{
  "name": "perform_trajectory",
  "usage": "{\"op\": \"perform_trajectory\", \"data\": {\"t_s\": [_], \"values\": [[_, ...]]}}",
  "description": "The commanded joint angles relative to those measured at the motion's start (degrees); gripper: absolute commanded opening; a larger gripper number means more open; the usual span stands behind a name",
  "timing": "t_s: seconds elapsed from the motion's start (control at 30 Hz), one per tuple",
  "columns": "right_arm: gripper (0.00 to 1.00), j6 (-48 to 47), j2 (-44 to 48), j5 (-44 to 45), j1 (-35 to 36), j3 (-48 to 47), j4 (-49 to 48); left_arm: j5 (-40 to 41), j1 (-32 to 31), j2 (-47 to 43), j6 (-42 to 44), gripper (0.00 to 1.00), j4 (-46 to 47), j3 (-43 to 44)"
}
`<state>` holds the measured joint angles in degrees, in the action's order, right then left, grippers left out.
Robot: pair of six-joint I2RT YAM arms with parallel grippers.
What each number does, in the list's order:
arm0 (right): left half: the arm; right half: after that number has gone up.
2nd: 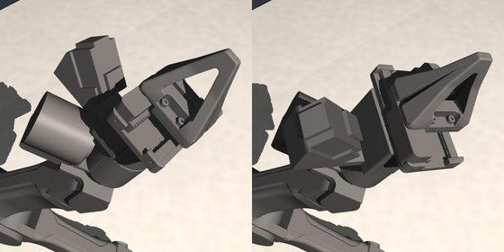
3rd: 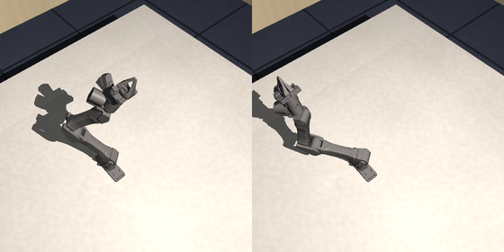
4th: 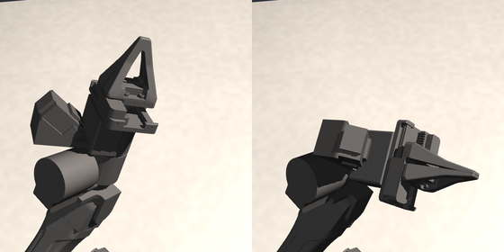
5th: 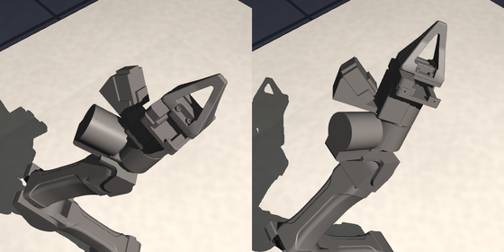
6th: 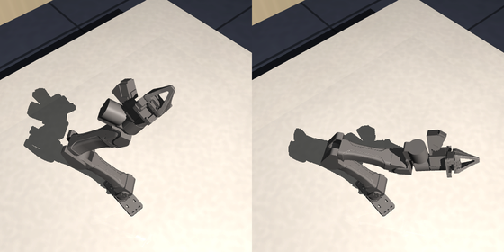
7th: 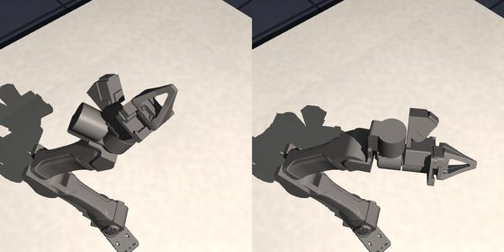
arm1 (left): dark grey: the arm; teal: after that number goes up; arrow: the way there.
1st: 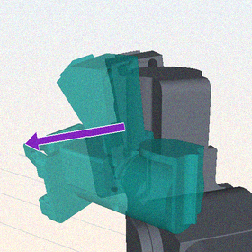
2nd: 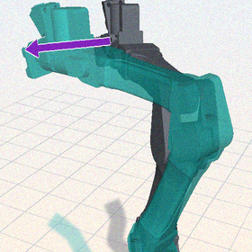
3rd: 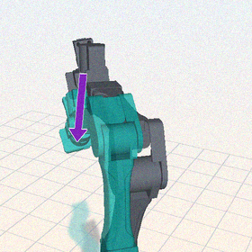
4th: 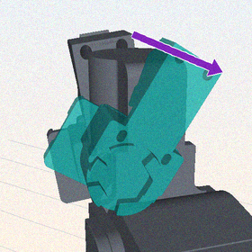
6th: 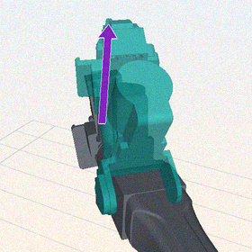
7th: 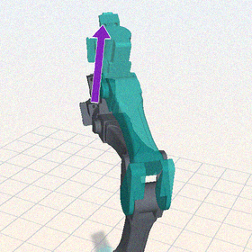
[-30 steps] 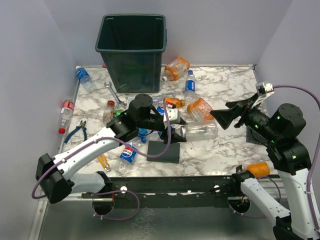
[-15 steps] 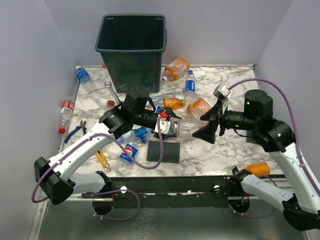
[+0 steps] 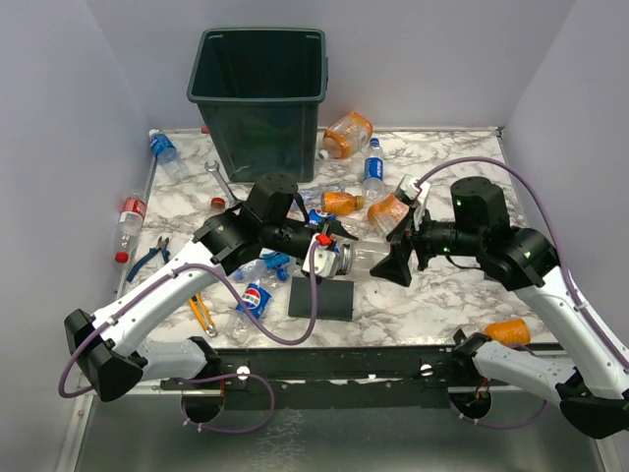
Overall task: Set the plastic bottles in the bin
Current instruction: Place the plastic bottle in the trash bin.
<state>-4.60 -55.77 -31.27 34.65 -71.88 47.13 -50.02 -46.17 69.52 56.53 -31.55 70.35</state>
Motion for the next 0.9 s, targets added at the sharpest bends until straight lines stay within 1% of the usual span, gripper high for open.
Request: {"op": "perform_trajectory", "data": {"t_s": [0.0,0.13,0.2,0.33,0.37,0.53,0.63,0.7,0.73,0.77,0.8,0.87], "values": [[0.97,-1.9,-0.8,2.7,2.3,2.0,2.3,-1.1,-0.2,0.0,2.6,0.0,-0.9,3.6],[0.98,-1.4,-1.4,1.2,2.9,3.1,1.9,-1.5,-0.2,1.1,3.1,0.0,-1.1,5.4],[0.98,-1.2,-2.1,1.8,3.4,3.5,1.8,-2.1,-0.3,1.7,3.4,0.0,-1.1,6.2],[0.91,-0.5,-3.0,2.9,3.5,3.8,1.3,-2.3,-0.5,2.1,4.1,0.0,-1.1,7.1],[0.87,-0.5,-3.2,3.0,3.5,3.8,1.2,-2.3,-0.5,2.1,4.3,0.0,-1.1,7.3],[0.53,-0.4,-4.7,4.0,3.5,3.0,0.7,-1.8,-0.8,2.7,4.3,0.0,-1.0,8.3],[0.41,-0.4,-4.8,5.2,3.5,2.7,0.0,-1.3,-0.8,2.2,4.2,0.0,-0.3,7.8],[0.37,-0.2,-4.1,5.9,3.6,2.8,-1.0,-0.7,-0.9,1.6,3.4,0.02,0.7,7.2],[0.35,0.0,-3.7,6.3,3.6,3.1,-1.8,-0.4,-0.9,1.4,3.0,0.09,1.1,6.8],[0.34,0.3,-3.2,6.9,3.5,3.3,-2.7,-0.1,-0.9,1.1,2.6,0.26,1.6,6.4],[0.33,0.6,-2.4,7.5,3.6,3.6,-4.0,0.3,-0.9,0.7,1.7,0.41,2.6,5.9],[0.31,2.0,-0.8,9.6,3.6,4.4,-6.4,1.8,-0.9,-0.3,0.2,0.59,4.5,4.5]]}}
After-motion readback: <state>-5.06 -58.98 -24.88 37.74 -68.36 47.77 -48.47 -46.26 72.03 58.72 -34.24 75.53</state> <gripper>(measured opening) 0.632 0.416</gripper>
